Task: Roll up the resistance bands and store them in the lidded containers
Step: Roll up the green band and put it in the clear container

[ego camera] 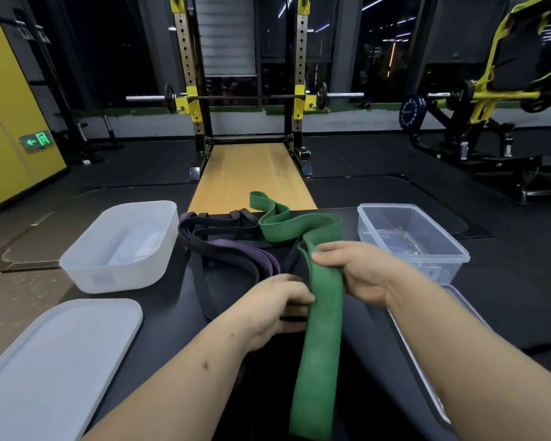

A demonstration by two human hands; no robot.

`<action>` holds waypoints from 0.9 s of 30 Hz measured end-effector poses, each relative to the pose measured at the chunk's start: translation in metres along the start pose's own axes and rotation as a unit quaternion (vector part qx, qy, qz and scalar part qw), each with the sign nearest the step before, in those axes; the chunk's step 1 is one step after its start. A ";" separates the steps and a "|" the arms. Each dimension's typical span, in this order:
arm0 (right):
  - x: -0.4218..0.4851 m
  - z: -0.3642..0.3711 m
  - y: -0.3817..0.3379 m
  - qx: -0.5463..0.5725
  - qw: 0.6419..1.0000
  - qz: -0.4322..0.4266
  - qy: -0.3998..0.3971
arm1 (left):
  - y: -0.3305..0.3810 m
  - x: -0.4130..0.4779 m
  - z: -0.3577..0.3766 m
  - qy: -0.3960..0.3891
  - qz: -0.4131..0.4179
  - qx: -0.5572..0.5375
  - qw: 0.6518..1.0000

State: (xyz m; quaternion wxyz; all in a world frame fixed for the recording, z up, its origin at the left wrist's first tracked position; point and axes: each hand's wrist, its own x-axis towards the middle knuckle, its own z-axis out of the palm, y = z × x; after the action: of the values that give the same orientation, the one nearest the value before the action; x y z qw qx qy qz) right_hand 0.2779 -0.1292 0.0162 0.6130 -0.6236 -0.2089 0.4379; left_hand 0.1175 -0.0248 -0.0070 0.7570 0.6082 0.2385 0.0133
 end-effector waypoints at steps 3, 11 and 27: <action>-0.014 0.000 -0.005 -0.118 0.992 0.011 -0.033 | 0.002 0.007 0.004 0.013 0.004 -0.116 0.993; -0.004 -0.005 -0.038 -0.359 0.920 0.054 -0.149 | 0.004 0.020 0.010 0.118 0.042 -0.098 0.987; 0.162 0.007 -0.045 -0.656 0.716 -0.084 0.223 | -0.017 0.042 0.005 0.118 0.068 -0.072 0.988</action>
State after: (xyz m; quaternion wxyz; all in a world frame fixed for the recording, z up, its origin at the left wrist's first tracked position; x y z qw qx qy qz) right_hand 0.3706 0.0115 0.0128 0.1128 -0.9288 -0.3528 -0.0140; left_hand 0.1521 -0.0204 -0.0368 0.7626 0.5615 0.2822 0.1536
